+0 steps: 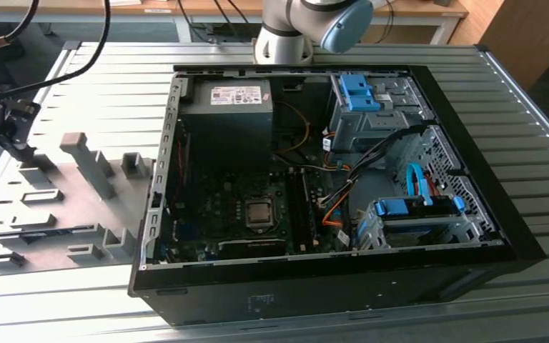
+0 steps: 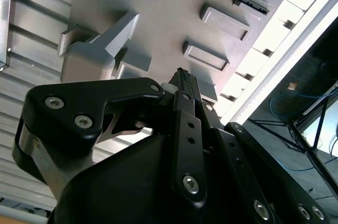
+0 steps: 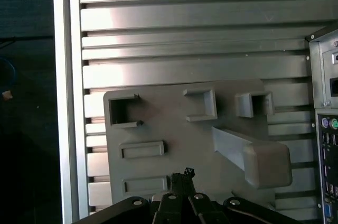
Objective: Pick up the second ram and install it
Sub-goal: 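Reach for the second ram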
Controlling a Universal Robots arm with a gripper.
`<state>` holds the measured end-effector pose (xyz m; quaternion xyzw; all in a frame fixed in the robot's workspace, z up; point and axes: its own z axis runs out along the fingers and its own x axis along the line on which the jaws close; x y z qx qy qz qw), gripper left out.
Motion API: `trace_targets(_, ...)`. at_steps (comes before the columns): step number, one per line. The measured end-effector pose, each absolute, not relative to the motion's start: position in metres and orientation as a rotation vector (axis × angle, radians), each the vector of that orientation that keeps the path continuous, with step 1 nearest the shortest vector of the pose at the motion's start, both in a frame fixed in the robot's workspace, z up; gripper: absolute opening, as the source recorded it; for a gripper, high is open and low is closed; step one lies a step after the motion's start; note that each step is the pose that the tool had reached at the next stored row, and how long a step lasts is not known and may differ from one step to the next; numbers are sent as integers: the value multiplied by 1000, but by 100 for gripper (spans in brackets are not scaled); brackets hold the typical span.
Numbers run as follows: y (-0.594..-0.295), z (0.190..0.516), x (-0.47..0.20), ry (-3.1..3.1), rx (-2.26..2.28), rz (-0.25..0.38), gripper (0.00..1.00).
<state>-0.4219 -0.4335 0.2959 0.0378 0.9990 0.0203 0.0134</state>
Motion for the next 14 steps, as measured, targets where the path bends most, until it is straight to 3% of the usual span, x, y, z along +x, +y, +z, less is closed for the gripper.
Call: trace_targets(14,-434,275,-422,3112,118,63,10)
